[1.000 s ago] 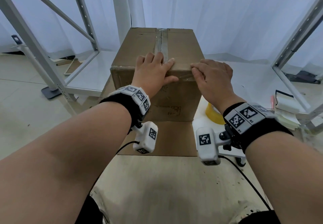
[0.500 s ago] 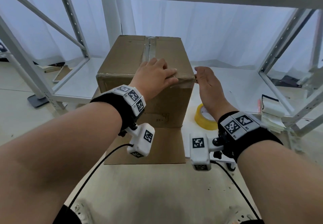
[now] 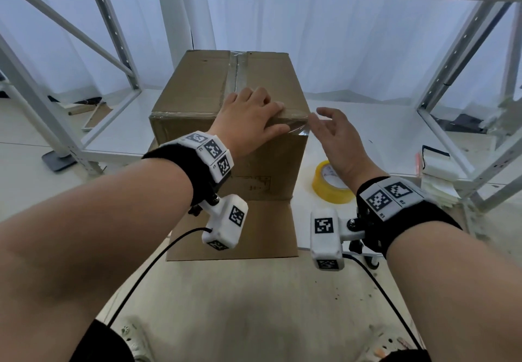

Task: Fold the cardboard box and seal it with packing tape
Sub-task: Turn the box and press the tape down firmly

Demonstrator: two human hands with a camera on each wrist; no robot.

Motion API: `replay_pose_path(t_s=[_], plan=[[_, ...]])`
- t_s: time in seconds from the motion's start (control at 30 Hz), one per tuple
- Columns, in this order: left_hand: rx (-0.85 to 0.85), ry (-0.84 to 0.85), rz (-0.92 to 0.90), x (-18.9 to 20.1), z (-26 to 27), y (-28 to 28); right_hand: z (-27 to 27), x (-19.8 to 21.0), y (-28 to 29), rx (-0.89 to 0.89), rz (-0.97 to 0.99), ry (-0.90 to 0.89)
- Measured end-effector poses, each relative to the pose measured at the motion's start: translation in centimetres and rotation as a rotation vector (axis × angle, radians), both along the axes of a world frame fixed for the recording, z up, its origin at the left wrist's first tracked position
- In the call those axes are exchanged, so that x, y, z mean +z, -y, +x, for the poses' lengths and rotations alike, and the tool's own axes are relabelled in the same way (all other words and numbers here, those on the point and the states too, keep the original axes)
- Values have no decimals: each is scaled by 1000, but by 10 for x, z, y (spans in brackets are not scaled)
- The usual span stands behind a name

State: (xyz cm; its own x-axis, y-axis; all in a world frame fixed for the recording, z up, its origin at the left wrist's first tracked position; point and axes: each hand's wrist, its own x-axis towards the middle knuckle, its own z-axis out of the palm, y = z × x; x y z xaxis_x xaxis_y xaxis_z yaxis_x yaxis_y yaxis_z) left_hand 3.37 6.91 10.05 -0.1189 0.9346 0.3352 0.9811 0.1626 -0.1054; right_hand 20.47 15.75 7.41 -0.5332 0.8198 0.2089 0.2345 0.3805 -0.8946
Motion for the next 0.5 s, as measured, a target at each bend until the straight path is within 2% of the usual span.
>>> replay_pose_path(t_s=[0.1, 0.2, 0.33, 0.5], plan=[[-73, 23, -21, 6, 5, -9, 7, -10, -4, 13, 29, 110], [-61, 36, -14, 5, 8, -18, 8, -22, -9, -7, 79, 229], [-33, -26, -3, -3, 9, -21, 2, -31, -9, -46, 111, 250], [-38, -70, 19, -8, 6, -20, -3, -30, -4, -137, 296, 281]])
